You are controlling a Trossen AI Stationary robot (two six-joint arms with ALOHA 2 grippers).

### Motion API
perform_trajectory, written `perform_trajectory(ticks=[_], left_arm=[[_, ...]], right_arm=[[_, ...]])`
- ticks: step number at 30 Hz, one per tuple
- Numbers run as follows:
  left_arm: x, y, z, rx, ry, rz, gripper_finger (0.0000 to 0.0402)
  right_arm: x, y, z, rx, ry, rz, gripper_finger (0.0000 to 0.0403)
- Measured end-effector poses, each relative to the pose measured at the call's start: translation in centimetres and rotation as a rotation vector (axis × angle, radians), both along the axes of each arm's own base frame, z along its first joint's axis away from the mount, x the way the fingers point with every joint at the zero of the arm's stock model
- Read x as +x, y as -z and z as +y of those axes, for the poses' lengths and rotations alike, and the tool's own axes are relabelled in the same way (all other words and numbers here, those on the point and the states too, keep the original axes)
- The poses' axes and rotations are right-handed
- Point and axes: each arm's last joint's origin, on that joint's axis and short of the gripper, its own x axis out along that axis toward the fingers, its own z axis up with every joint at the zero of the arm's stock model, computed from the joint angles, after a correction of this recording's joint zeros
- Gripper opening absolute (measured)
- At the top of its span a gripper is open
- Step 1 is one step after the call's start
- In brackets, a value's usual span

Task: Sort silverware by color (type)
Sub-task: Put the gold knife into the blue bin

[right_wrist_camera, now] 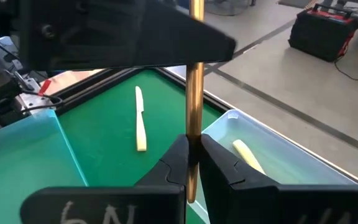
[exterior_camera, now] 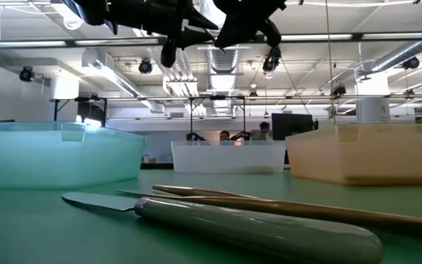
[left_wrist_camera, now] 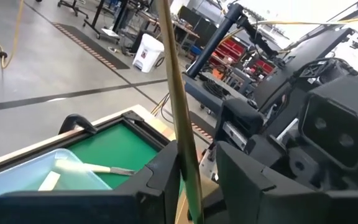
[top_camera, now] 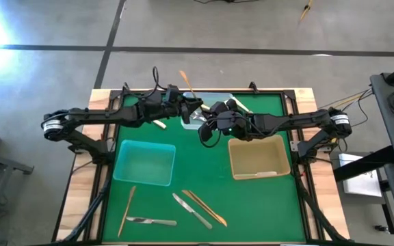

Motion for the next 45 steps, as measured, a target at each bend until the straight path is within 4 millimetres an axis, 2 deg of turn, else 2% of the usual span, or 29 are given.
perform_trajectory(ticks=[4, 8, 20, 23, 28, 31, 36, 41, 45], left_arm=[[0.0, -0.3, 0.0, 0.009, 0.002, -0.001, 0.0072], [-0.6, -0.9, -0.3, 0.024, 0.032, 0.001, 0.0014], [-0.8, -0.8, -0.4, 0.023, 0.051, 0.026, 0.001], [-0.8, -0.8, -0.3, 0.026, 0.05, 0.029, 0.001], [-1.1, -0.7, -0.1, 0.04, 0.041, 0.074, 0.001], [-2.3, -0.5, 0.3, 0.048, 0.026, 0.175, 0.001], [-6.0, 0.0, -0.5, -0.012, 0.032, 0.449, 0.001], [-9.8, 1.9, -5.1, -0.202, 0.187, 0.816, 0.001], [-11.9, 3.0, -8.3, -0.258, 0.211, 1.057, 0.001]], right_arm=[[0.0, 0.0, 0.2, 0.0, -0.004, 0.001, 0.0013], [0.0, -0.1, 0.2, 0.004, -0.01, -0.006, 0.0013], [0.0, -0.1, 0.2, 0.013, -0.042, 0.001, 0.0017], [0.0, 0.0, 0.1, 0.043, -0.084, -0.001, 0.0044], [-0.1, -0.2, 0.2, 0.055, -0.11, 0.002, 0.0121], [-1.1, -0.8, 0.4, 0.088, -0.168, 0.02, 0.0158], [-4.0, -2.3, 0.8, 0.205, -0.244, 0.066, 0.0185], [-6.9, -2.6, 0.9, 0.298, -0.206, 0.167, 0.0181], [-7.9, -2.2, 0.9, 0.337, -0.169, 0.243, 0.0169]])
